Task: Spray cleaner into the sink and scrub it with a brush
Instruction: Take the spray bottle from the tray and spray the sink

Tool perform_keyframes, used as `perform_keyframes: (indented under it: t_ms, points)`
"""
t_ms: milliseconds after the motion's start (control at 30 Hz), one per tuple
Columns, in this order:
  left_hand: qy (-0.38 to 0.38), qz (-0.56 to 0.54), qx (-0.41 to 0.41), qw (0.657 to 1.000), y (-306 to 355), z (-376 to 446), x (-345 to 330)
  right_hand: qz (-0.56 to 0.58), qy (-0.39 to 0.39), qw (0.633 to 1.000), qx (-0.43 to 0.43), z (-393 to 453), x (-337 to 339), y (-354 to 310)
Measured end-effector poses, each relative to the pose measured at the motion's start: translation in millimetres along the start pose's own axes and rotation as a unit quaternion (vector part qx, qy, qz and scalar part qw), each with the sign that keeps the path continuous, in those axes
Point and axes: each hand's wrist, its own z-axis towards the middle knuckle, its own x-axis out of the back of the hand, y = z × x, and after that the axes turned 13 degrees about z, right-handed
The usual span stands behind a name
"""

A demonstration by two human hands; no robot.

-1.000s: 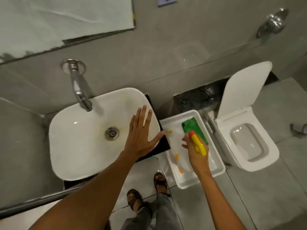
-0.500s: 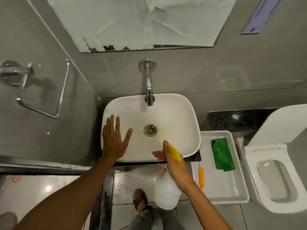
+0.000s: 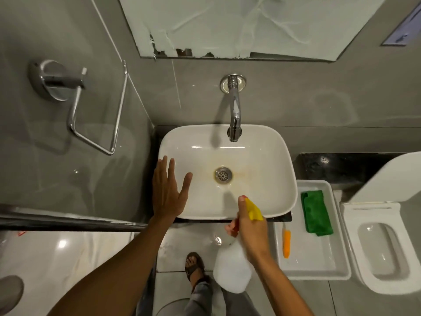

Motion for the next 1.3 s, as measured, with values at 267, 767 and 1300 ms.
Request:
perform_keyframes:
  t_ms: [267, 767, 1300]
  points:
    - [-0.010, 0.006, 0.004, 1.000, 0, 0, 3, 0.030, 0.094, 0.995, -0.009, 11, 45, -22]
    - [0.003, -0.001, -0.004, 1.000, -1, -3, 5, -0.024, -0.024, 0.995, -0.090, -38, 42, 2]
    - [0.020, -0.021, 0.003, 1.000, -2, -3, 5, -0.031, -0.013, 0.999, -0.025, -4, -25, -25]
